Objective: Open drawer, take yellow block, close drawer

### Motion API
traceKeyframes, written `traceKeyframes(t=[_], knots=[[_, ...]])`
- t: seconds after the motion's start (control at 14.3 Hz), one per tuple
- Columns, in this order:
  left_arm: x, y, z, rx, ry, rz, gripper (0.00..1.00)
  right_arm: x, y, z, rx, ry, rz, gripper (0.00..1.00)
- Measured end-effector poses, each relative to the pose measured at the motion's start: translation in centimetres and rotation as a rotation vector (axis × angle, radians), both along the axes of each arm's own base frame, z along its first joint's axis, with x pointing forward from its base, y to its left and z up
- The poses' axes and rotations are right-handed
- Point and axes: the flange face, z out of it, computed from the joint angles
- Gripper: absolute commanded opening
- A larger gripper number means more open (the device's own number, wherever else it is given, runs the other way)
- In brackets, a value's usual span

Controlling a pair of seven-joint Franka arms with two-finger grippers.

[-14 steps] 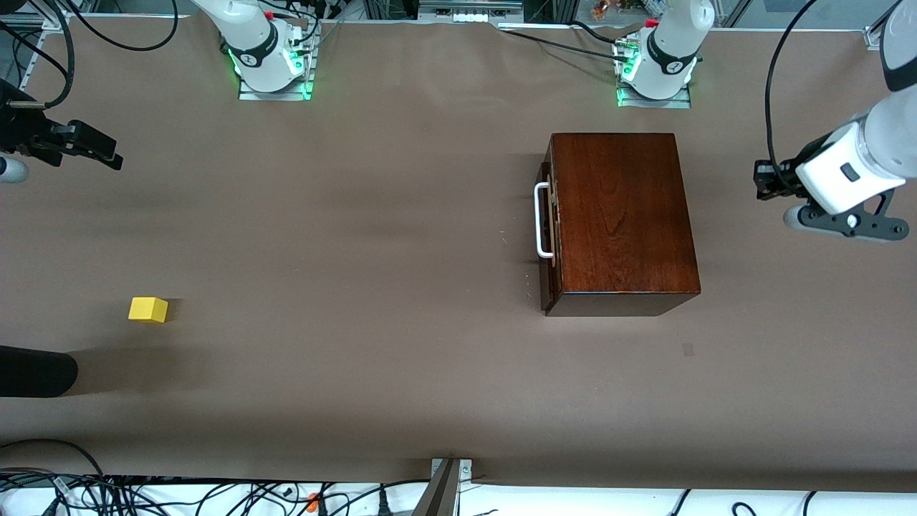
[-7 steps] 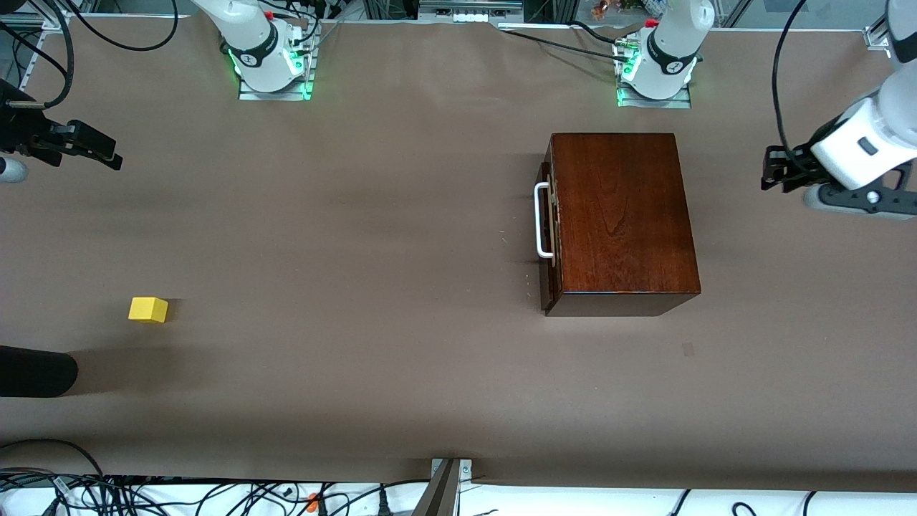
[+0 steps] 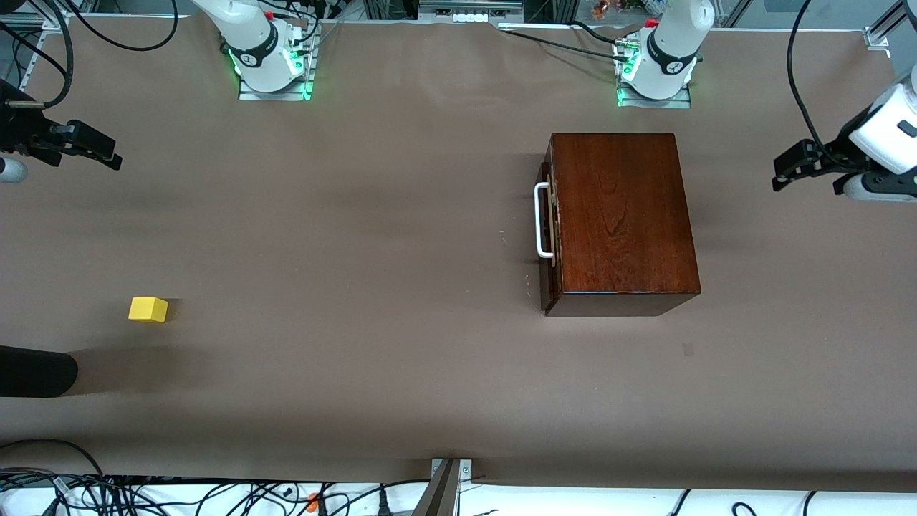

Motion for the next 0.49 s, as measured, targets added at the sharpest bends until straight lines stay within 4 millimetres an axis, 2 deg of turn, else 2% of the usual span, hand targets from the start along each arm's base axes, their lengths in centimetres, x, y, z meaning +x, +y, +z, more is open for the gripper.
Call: traceKeyframes(t=[0.49], knots=[[-0.44, 0.22, -0.23, 0.000, 0.035, 0.005, 1.00, 0.00, 0.00, 0.04, 0.000, -0.001, 0.000, 1.00]])
